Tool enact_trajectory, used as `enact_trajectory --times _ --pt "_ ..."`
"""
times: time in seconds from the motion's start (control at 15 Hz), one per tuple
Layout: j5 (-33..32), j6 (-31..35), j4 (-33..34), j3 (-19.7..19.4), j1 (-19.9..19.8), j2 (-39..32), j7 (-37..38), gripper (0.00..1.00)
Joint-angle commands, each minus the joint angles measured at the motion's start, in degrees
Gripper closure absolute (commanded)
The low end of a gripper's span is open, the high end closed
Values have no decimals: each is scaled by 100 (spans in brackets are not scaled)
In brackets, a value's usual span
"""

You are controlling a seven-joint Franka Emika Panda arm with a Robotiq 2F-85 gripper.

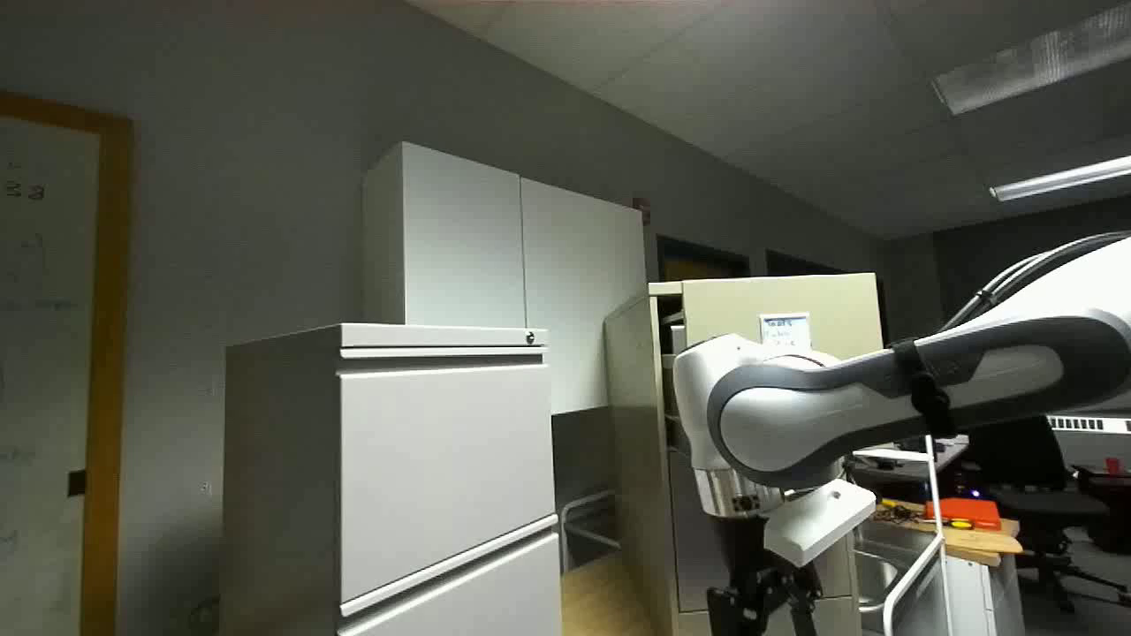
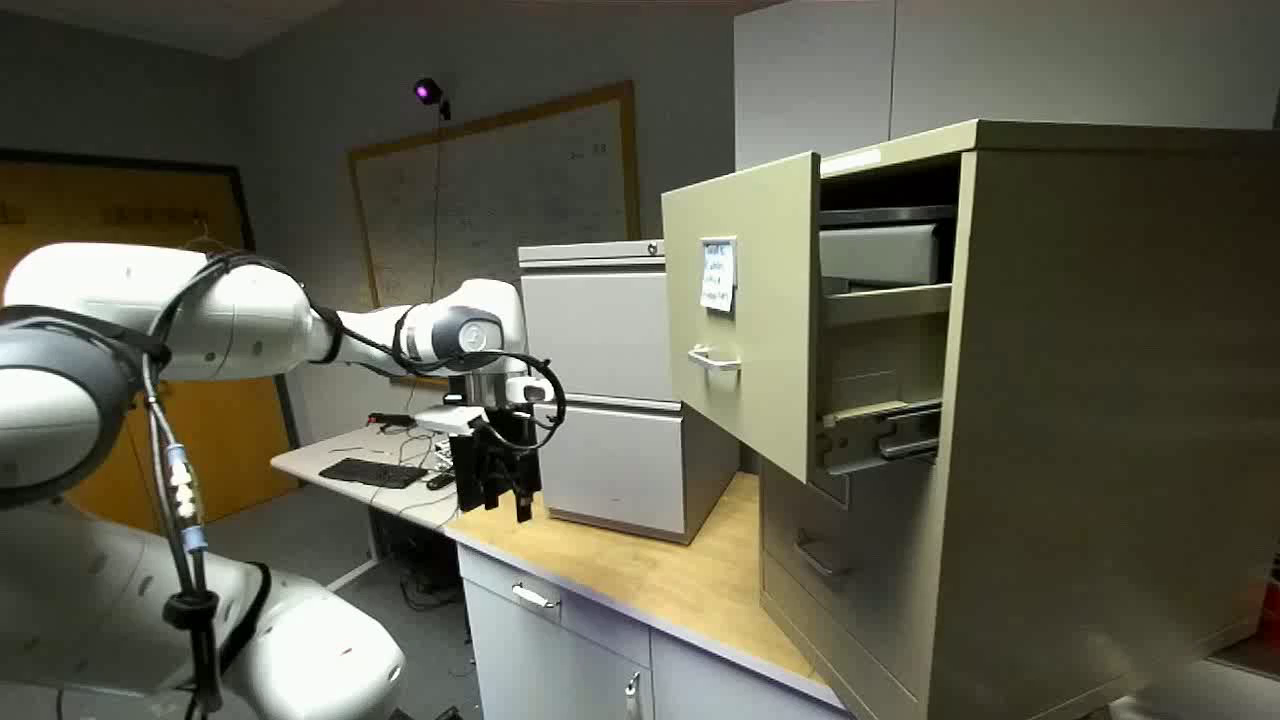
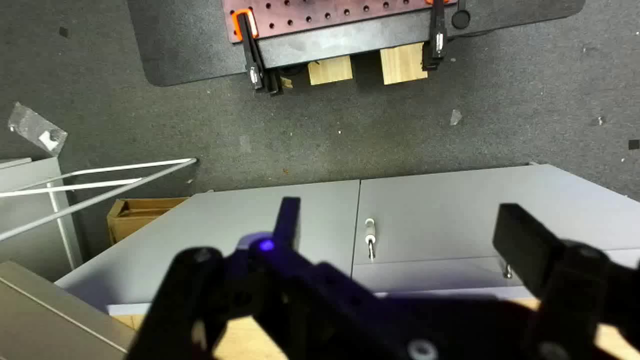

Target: Close the top drawer of the file cabinet on the right

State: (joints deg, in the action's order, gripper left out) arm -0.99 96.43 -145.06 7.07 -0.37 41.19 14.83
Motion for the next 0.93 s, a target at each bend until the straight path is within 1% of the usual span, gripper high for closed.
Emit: enact_trajectory --times 0.0,0.53,0.87 --pt "-6 -4 10 -10 10 -4 4 0" --pt "-6 -2 10 -10 11 -4 4 0" --pt "-250 253 154 149 -47 -35 191 0"
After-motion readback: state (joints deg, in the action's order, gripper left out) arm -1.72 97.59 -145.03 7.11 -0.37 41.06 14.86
